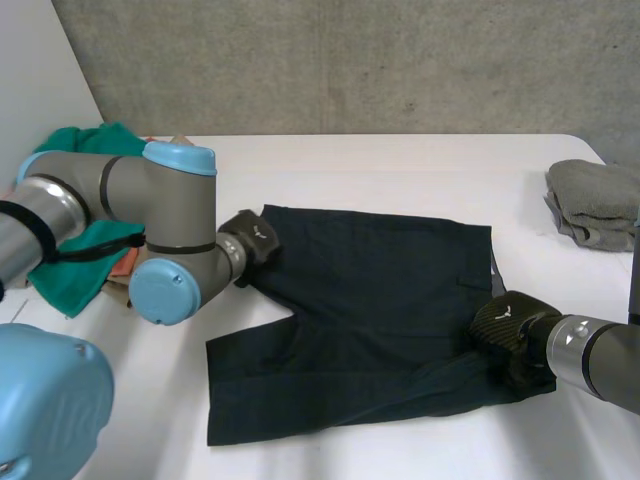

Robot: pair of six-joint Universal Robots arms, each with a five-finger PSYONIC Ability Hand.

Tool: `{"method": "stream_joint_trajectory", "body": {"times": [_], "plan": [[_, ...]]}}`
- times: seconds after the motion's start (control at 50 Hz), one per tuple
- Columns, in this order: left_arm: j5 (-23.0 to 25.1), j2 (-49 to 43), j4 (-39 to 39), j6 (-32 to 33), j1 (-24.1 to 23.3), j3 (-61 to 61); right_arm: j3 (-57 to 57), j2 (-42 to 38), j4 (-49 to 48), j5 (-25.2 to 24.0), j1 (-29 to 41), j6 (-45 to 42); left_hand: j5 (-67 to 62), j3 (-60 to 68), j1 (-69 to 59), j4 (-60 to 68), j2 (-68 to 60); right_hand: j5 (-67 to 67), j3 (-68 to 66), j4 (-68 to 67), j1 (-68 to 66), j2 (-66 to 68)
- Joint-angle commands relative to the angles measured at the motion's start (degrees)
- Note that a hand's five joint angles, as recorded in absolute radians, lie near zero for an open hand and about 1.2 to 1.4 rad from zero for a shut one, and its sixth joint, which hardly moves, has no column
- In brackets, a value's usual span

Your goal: Fold the laundry.

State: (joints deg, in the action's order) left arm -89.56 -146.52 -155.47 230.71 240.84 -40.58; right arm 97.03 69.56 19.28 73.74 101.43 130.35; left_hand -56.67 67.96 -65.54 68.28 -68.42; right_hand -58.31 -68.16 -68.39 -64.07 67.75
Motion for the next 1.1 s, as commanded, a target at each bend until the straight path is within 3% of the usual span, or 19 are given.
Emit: {"method": "stream_joint_trajectory", "body": {"times": [0.02, 0.12, 0.2, 0.22, 0.32, 0.4, 0.56, 0.78, 0.84, 0.86, 0.9, 0.98, 1.06, 1.1], "plan": [[-7.47, 5.37, -0.97, -3.24, -0.55, -8.99, 0.52, 0.93, 0.14, 0.00, 0.61, -0.01, -13.33, 12.04, -14.46, 11.72, -11.58, -11.69, -11.84, -11.61, -15.93, 12.25], [-9.49, 5.46, -0.71, -8.17, -1.34, -9.96, 0.96, 1.46, 0.23, 0.00, 1.14, 0.08, -8.84, 7.55, -9.97, 7.23, -7.09, -11.69, -11.84, -11.61, -15.93, 12.25], [-10.28, 6.07, 0.25, -10.98, -1.52, -9.87, 1.14, 1.99, 0.23, 0.00, 1.40, 0.26, 38.85, -40.14, 37.72, -40.46, 40.60, -11.69, -11.84, -11.61, -15.93, 12.25], [-10.55, 7.12, 0.86, -11.51, -1.61, -9.96, 1.14, 2.33, 0.14, 0.00, 1.40, 0.26, 45.79, -47.08, 44.66, -47.40, 47.54, -11.69, -11.84, -11.61, -15.93, 12.25], [-10.46, 13.27, 1.31, -13.79, -0.99, -12.41, 1.05, 3.65, -0.21, -0.26, 1.49, 1.13, 46.71, -47.99, 45.57, -48.31, 48.45, -11.69, -11.84, -11.61, -15.93, 12.25], [-8.71, 21.44, 1.40, -17.39, -0.20, -18.91, 0.70, 4.53, -0.38, -0.70, 1.66, 3.24, 46.20, -47.49, 45.07, -47.81, 47.95, -11.69, -11.84, -11.61, -15.93, 12.25], [-0.02, 36.82, 1.66, -23.72, -1.69, -40.07, -0.18, 4.98, -1.61, -0.70, 0.96, 10.35, 41.84, -43.13, 40.70, -43.44, 43.58, -11.69, -11.84, -11.61, -15.93, 12.25], [0.17, 38.42, 0.52, -25.31, -8.11, -51.44, -0.27, 5.06, -1.97, -0.61, 0.08, 13.79, 35.44, -36.73, 34.30, -37.05, 37.19, -11.69, -11.84, -11.61, -15.93, 12.25], [-1.23, 36.75, -1.06, -25.31, -10.30, -51.27, 0.00, 5.76, -1.79, -0.79, -0.18, 13.79, 22.03, -23.32, 20.90, -23.64, 23.78, -11.69, -11.84, -11.61, -15.93, 12.25], [-2.63, 36.23, -2.11, -25.23, -11.00, -50.92, 0.09, 6.11, -1.70, -0.88, -0.36, 13.79, 7.49, -8.78, 6.35, -9.10, 9.24, -11.69, -11.84, -11.61, -15.93, 12.25], [-4.13, 35.87, -3.08, -25.31, -11.54, -50.48, 0.26, 6.38, -1.35, -0.79, -0.45, 13.70, -9.55, 8.26, -10.68, 7.94, -7.80, -11.69, -11.84, -11.61, -15.93, 12.25], [-6.68, 36.13, -4.58, -25.66, -12.06, -50.83, 1.23, 7.52, 1.45, -0.97, -0.88, 11.60, -13.33, 12.04, -14.46, 11.72, -11.58, -11.69, -11.84, -11.61, -15.93, 12.25], [-4.67, 37.45, -2.48, -25.23, -13.29, -53.28, 3.42, 9.63, 9.88, -2.72, -3.07, 1.08, -13.33, 12.04, -14.46, 11.72, -11.58, -11.69, -11.84, -11.61, -15.93, 12.25], [-2.74, 38.77, 0.51, -24.70, -14.35, -55.30, 5.35, 10.33, 17.17, -3.78, -5.53, -8.94, -13.33, 12.04, -14.46, 11.72, -11.58, -11.69, -11.84, -11.61, -15.93, 12.25]]}}
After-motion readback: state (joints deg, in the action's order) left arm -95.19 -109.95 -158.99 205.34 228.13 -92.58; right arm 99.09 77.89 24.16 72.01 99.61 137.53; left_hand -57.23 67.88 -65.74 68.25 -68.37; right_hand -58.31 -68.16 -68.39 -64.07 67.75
